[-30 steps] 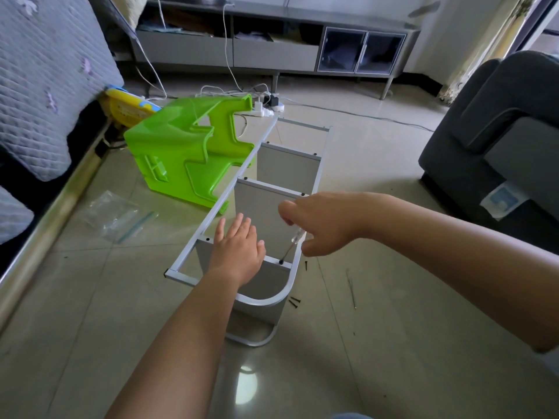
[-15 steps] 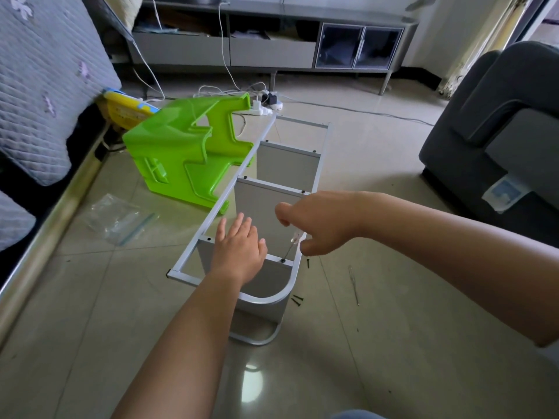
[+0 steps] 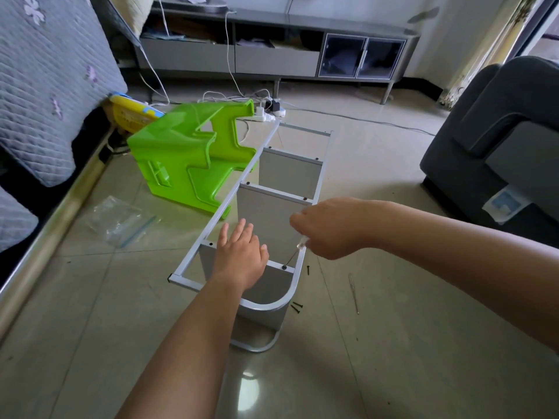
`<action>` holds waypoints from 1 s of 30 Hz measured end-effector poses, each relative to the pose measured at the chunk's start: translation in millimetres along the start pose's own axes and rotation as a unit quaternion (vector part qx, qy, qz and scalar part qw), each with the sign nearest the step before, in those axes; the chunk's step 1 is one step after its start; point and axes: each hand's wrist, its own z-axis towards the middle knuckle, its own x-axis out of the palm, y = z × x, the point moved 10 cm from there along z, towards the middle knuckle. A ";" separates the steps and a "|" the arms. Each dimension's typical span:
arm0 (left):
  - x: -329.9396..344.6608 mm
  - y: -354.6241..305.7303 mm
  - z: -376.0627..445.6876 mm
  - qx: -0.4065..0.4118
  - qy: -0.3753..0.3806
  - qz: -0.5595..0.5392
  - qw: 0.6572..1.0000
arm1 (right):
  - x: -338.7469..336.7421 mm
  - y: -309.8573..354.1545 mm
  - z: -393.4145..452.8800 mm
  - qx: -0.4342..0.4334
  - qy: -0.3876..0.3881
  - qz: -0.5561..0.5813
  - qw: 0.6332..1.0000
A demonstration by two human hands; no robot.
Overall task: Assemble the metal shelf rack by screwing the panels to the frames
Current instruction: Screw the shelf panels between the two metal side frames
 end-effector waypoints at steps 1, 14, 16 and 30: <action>0.3 0.2 0.3 -0.001 -0.001 0.000 1.000 | 0.4 5.5 -0.2 -0.010 0.000 -0.032 0.999; 2.6 0.8 2.0 -0.005 0.009 0.005 1.000 | 28.5 -13.2 18.1 0.186 0.134 0.285 0.931; 3.5 1.2 2.5 -0.005 0.010 0.005 1.000 | 34.0 -16.8 15.5 0.213 0.148 0.319 0.912; 1.3 0.8 -0.4 -0.004 0.004 -0.011 1.000 | -10.7 27.7 10.6 -0.029 0.003 -0.137 0.990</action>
